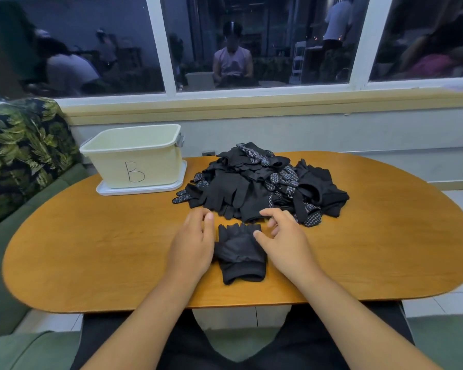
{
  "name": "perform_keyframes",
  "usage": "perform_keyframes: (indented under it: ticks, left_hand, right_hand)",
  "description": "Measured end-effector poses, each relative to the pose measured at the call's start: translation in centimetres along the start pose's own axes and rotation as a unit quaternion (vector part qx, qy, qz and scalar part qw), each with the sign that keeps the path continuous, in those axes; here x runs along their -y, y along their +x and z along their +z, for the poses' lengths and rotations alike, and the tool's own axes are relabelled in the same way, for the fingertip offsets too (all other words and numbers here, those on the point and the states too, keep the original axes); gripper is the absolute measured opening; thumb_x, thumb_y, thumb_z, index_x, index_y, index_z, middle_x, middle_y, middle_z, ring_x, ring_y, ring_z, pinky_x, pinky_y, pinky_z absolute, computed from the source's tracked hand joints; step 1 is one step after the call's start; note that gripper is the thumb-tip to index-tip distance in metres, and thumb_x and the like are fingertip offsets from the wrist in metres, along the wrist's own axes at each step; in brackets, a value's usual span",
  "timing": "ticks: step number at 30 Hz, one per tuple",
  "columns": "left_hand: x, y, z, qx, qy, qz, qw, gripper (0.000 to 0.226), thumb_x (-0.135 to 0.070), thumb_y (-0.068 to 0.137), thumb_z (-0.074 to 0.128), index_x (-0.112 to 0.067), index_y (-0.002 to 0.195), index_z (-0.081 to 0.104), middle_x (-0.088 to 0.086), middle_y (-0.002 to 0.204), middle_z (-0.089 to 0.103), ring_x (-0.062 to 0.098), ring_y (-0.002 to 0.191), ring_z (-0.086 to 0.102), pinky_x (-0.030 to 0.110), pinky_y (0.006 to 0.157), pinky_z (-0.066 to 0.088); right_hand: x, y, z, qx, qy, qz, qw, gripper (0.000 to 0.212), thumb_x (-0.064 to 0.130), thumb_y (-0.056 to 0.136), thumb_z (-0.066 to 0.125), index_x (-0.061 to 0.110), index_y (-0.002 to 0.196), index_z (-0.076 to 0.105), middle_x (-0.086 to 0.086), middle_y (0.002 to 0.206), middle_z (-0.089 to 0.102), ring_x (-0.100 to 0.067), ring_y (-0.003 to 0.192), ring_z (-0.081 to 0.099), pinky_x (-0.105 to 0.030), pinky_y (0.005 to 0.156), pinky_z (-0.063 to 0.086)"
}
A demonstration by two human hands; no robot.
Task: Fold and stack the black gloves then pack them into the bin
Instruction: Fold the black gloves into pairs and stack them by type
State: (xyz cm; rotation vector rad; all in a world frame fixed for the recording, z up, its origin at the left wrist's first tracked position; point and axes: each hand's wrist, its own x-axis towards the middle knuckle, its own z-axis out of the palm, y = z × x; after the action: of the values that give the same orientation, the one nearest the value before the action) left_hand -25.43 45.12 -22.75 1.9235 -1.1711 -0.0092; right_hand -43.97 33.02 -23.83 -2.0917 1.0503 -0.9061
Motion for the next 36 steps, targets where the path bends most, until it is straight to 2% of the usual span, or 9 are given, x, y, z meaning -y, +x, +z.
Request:
perform_keyframes:
  ticks: [3, 6, 10, 15, 19, 23, 27, 31, 36]
  left_hand:
    - [-0.7, -0.8, 0.0, 0.013, 0.064, 0.149, 0.987, 0.022, -0.039, 0.113, 0.041, -0.03, 0.109, 0.061, -0.019, 0.103, 0.054, 0.006, 0.1, 0.052, 0.031, 0.085, 0.044]
    - [-1.1, -1.4, 0.2, 0.072, 0.1, 0.249, 0.961, 0.016, -0.04, 0.108, 0.053, -0.029, 0.102, 0.063, -0.019, 0.102, 0.052, 0.008, 0.1, 0.05, 0.033, 0.09, 0.042]
    - [-0.5, -1.2, 0.6, 0.13, 0.109, 0.22, 0.961, 0.027, -0.052, 0.103, 0.055, -0.033, 0.12, 0.066, -0.021, 0.125, 0.055, 0.003, 0.121, 0.049, 0.032, 0.105, 0.043]
    - [-0.7, -0.8, 0.9, 0.202, 0.143, 0.16, 0.956, 0.057, -0.068, 0.105, 0.038, -0.043, 0.156, 0.043, -0.026, 0.162, 0.034, -0.002, 0.151, 0.027, 0.032, 0.124, 0.03]
    - [-0.9, -0.6, 1.1, 0.233, 0.17, 0.147, 0.946, 0.065, -0.074, 0.105, 0.028, -0.045, 0.163, 0.031, -0.024, 0.171, 0.023, 0.0, 0.158, 0.015, 0.034, 0.13, 0.019]
    - [-1.0, -0.5, 1.3, 0.237, 0.184, 0.15, 0.942, 0.064, -0.072, 0.106, 0.029, -0.045, 0.164, 0.03, -0.023, 0.172, 0.021, 0.0, 0.159, 0.011, 0.032, 0.13, 0.014]
    - [-0.8, -0.3, 1.5, 0.226, 0.175, 0.146, 0.947, 0.063, -0.071, 0.105, 0.034, -0.045, 0.162, 0.036, -0.024, 0.17, 0.025, -0.001, 0.158, 0.015, 0.028, 0.127, 0.014]
    - [-0.5, -0.2, 1.7, 0.223, 0.162, 0.139, 0.951, 0.064, -0.073, 0.103, 0.035, -0.046, 0.16, 0.039, -0.024, 0.169, 0.028, 0.0, 0.157, 0.019, 0.031, 0.128, 0.018]
    - [-0.4, -0.1, 1.6, 0.217, 0.146, 0.133, 0.956, 0.063, -0.072, 0.102, 0.039, -0.045, 0.159, 0.041, -0.025, 0.168, 0.03, 0.0, 0.156, 0.021, 0.03, 0.128, 0.02]
  right_hand:
    - [-0.6, 0.2, 0.1, -0.025, 0.004, -0.014, 1.0, 0.029, 0.023, 0.098, 0.071, 0.034, 0.125, 0.07, 0.016, 0.115, 0.057, -0.005, 0.109, 0.055, -0.026, 0.094, 0.051]
    - [-0.8, 0.2, 0.5, -0.028, -0.104, -0.062, 0.992, 0.03, 0.022, 0.103, 0.063, 0.033, 0.129, 0.074, 0.02, 0.131, 0.058, -0.008, 0.13, 0.043, -0.026, 0.104, 0.044]
    - [-1.2, 1.6, -0.4, -0.073, -0.244, -0.14, 0.957, 0.033, 0.023, 0.1, 0.064, 0.038, 0.128, 0.074, 0.019, 0.148, 0.056, -0.016, 0.145, 0.038, -0.046, 0.111, 0.042]
    - [-2.7, 6.6, -3.8, -0.126, -0.287, -0.177, 0.933, 0.035, 0.032, 0.1, 0.065, 0.034, 0.135, 0.069, 0.013, 0.146, 0.059, -0.021, 0.146, 0.042, -0.048, 0.116, 0.036]
    - [-3.4, 8.9, -4.3, -0.12, -0.262, -0.149, 0.946, 0.034, 0.04, 0.105, 0.057, 0.035, 0.138, 0.066, 0.013, 0.148, 0.057, -0.018, 0.146, 0.04, -0.05, 0.12, 0.034]
    - [-2.3, 11.8, -4.9, -0.105, -0.214, -0.087, 0.967, 0.036, 0.042, 0.108, 0.048, 0.033, 0.139, 0.062, 0.01, 0.145, 0.057, -0.021, 0.14, 0.044, -0.052, 0.115, 0.038]
    - [-0.6, 15.6, -5.9, -0.044, -0.213, -0.068, 0.974, 0.044, 0.03, 0.104, 0.054, 0.031, 0.148, 0.055, 0.003, 0.149, 0.056, -0.029, 0.138, 0.047, -0.052, 0.11, 0.044]
    - [0.7, 17.9, -6.5, 0.002, -0.272, -0.07, 0.96, 0.028, 0.029, 0.103, 0.058, 0.032, 0.127, 0.072, 0.001, 0.131, 0.067, -0.032, 0.127, 0.053, -0.048, 0.103, 0.045]
    - [4.7, 18.4, -8.4, -0.092, -0.064, -0.075, 0.991, 0.02, 0.043, 0.101, 0.058, 0.026, 0.099, 0.068, 0.002, 0.106, 0.074, -0.027, 0.107, 0.064, -0.042, 0.09, 0.051]
